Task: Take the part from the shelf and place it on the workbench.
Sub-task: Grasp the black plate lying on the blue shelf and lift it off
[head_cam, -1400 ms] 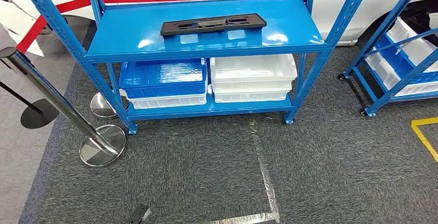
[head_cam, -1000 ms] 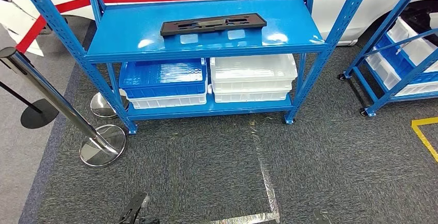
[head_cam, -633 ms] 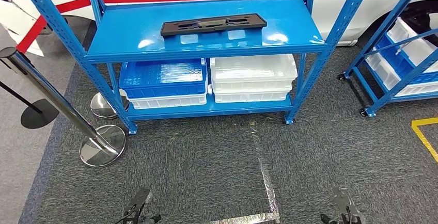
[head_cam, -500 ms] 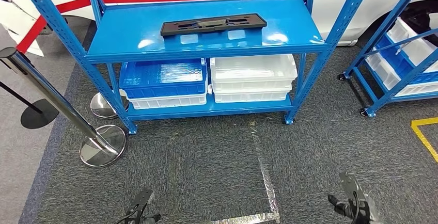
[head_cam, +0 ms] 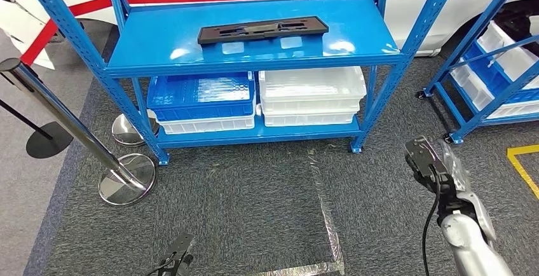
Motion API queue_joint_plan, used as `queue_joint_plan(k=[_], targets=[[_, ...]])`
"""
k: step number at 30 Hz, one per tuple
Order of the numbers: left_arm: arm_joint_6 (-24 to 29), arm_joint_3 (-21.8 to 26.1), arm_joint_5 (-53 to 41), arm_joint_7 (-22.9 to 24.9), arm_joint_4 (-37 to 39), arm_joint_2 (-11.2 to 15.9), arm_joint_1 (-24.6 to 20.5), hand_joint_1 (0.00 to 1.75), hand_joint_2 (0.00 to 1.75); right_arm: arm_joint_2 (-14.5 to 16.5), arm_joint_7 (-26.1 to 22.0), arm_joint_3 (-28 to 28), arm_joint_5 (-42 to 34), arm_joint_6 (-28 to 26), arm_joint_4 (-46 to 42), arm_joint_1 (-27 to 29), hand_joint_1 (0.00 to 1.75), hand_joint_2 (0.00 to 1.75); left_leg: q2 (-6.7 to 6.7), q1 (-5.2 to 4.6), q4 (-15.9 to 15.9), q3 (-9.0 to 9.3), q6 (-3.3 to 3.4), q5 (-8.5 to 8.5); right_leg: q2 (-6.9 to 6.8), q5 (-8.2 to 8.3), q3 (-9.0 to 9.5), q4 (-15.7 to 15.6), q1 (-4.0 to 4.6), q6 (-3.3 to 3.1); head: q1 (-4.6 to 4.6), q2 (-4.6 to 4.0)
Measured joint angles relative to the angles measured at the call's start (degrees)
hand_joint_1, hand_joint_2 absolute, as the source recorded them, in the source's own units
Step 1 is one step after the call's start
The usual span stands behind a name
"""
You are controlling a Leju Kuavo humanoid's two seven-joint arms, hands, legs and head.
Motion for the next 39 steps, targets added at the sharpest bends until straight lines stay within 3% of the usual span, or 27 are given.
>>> queue_joint_plan(k=[9, 13, 27, 39], targets=[[2.93, -1.67, 0.51, -2.70, 0.32, -0.04, -0.90, 0.00, 0.00, -0.85, 4.31, 10.43, 3.36, 6.12, -10.92, -10.62, 0.00, 0.00, -0.11, 0.00, 0.01, 0.00, -0.01, 0.09, -0.15, 0.02, 0.01, 0.01, 0.02, -0.01, 0.00, 0.01], [3.77, -2.32, 0.87, -4.11, 0.48, -0.09, -1.34, 0.00, 0.00, -1.05, 5.99, 15.26, 4.64, 8.66, -15.11, -15.37, 0.00, 1.75, -0.12, 0.00, 0.01, -0.02, -0.01, 0.09, -0.15, 0.03, 0.01, 0.02, 0.02, -0.01, 0.00, 0.01], [3.98, -4.48, 3.26, -9.34, 1.23, -0.10, -2.62, 0.00, 0.00, 0.98, 8.27, 34.90, 12.18, 16.54, -24.92, -32.22, 0.00, 1.75, -0.24, 0.01, 0.01, -0.06, -0.04, 0.13, -0.26, 0.03, 0.00, 0.05, 0.05, -0.02, 0.00, 0.01], [8.58, -4.67, 8.73, -12.11, 2.16, 1.84, -3.04, 0.00, 0.00, 4.60, 5.61, 51.21, 23.08, 21.47, -30.72, -45.62, 0.00, 1.75, -0.23, 0.02, 0.00, -0.02, -0.06, 0.14, -0.24, 0.01, -0.01, 0.07, 0.10, -0.04, 0.01, 0.00]])
